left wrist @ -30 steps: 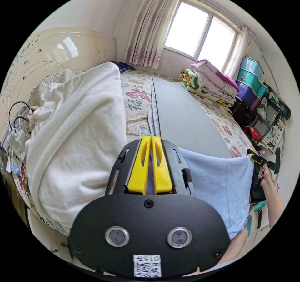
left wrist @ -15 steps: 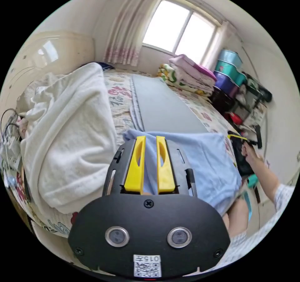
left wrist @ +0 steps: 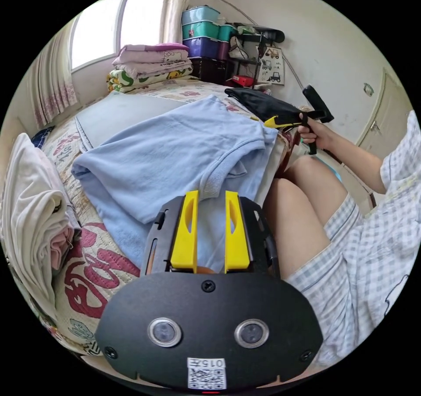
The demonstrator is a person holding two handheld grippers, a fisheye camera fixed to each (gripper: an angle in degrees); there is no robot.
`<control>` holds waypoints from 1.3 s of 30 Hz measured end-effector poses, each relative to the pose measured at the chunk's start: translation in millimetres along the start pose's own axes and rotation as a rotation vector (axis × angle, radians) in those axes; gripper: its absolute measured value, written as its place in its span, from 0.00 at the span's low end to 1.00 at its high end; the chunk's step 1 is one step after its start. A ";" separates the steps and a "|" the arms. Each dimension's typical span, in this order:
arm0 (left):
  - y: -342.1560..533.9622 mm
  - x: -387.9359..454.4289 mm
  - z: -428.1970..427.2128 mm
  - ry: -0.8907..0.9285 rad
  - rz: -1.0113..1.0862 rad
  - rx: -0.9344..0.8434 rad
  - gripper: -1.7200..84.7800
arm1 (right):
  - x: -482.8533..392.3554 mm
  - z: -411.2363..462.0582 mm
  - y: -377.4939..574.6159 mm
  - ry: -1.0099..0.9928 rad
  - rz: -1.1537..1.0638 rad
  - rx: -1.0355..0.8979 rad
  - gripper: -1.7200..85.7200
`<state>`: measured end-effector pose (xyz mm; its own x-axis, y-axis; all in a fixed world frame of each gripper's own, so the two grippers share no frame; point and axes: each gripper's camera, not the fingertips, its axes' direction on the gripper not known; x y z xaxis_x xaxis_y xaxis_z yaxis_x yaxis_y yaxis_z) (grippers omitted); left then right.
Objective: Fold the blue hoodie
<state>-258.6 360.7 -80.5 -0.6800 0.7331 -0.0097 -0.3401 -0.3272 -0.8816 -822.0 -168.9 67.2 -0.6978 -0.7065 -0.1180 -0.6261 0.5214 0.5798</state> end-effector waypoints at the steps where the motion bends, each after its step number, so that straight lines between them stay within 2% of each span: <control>1: -4.2 1.1 -1.4 -0.014 -0.004 0.003 0.13 | 3.7 3.6 0.3 0.039 0.031 0.011 0.15; 3: -7.1 4.8 -8.8 -0.045 0.000 0.020 0.13 | 13.6 8.5 -1.1 0.098 0.103 0.036 0.16; 8: -6.9 17.3 -21.9 -0.204 0.052 0.020 0.13 | 44.9 34.9 -18.2 -0.018 0.209 0.039 0.14; 16: -17.8 12.5 -13.7 -0.166 0.055 -0.012 0.05 | 77.9 70.6 -37.2 -0.065 0.272 0.036 0.04; 21: -11.6 44.7 -55.3 -0.128 0.091 0.080 0.04 | 85.4 56.6 -32.9 -0.003 0.240 0.112 0.03; 23: -6.3 66.0 -48.7 -0.100 0.145 0.058 0.04 | 101.8 61.8 -30.5 0.044 0.255 0.110 0.03; 25: 1.9 72.6 -31.3 -0.149 0.143 0.020 0.05 | 117.9 78.2 -30.6 0.029 0.280 0.065 0.03; 28: 17.5 56.3 -28.7 -0.113 0.056 0.000 0.08 | 128.3 97.0 -25.2 0.054 0.283 0.042 0.05; 31: 41.3 13.0 -70.7 -0.127 -0.112 0.108 0.09 | 115.2 93.4 -14.2 0.178 0.213 0.095 0.06; 35: 71.5 -92.7 -115.8 -0.175 -0.474 0.243 0.10 | 43.4 107.0 -2.7 0.137 -0.115 0.154 0.07; 39: 69.6 -173.4 -104.6 -0.125 -0.661 0.289 0.12 | -33.8 162.0 0.1 -0.013 -0.392 0.060 0.09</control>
<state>-96.5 273.1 -189.6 -0.3369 0.7640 0.5503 -0.8510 0.0031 -0.5252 -854.9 -67.5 -59.3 -0.4059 -0.8517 -0.3314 -0.8649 0.2409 0.4403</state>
